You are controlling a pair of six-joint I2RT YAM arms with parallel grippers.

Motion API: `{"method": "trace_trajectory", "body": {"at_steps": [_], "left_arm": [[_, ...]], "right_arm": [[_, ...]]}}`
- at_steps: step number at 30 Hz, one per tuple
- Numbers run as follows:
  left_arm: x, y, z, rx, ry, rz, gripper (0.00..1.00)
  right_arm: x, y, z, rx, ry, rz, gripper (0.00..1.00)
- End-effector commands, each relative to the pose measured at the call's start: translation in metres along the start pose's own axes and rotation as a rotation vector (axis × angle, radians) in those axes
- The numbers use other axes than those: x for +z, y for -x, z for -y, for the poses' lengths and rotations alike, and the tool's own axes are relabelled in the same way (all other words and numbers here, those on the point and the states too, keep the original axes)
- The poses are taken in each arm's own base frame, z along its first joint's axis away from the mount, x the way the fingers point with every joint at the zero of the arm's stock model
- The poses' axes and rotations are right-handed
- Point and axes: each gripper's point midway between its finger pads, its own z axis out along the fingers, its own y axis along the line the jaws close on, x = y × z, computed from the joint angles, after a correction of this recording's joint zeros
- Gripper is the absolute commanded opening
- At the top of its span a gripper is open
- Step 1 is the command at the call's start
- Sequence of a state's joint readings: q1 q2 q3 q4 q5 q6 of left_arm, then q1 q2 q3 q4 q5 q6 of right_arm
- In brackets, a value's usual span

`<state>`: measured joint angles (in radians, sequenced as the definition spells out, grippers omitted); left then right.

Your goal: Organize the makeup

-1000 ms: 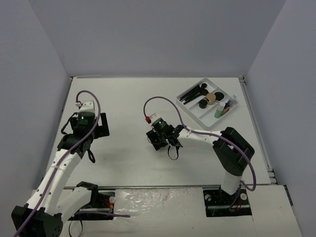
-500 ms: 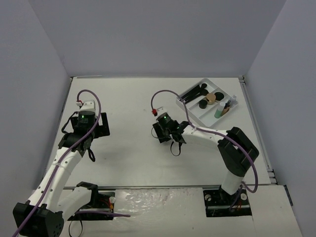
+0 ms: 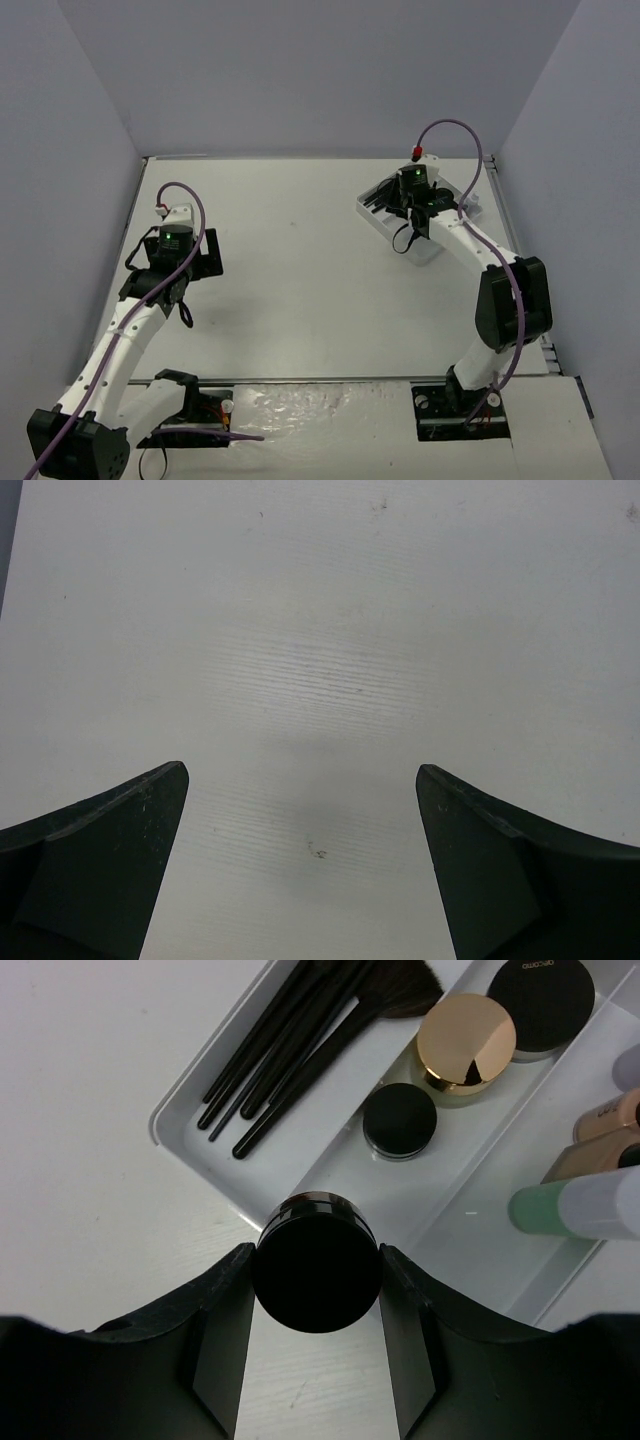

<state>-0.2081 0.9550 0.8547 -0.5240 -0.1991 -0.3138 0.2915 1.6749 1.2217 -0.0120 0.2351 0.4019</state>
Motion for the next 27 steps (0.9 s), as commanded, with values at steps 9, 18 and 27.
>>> {"method": "trace_trajectory", "body": {"at_steps": [9, 18, 27], "left_arm": [[-0.006, 0.027, 0.0, -0.003, -0.011, 0.089, 0.97], [-0.007, 0.027, 0.0, 0.002, -0.011, 0.089, 0.97], [-0.011, 0.028, 0.005, 0.004, -0.027, 0.098, 0.97]], "right_arm": [[0.067, -0.012, 0.02, 0.128, -0.071, -0.053, 0.0], [0.079, -0.011, 0.021, 0.116, -0.093, -0.047, 0.55], [0.027, 0.04, 0.006, 0.092, -0.045, 0.064, 0.92]]}}
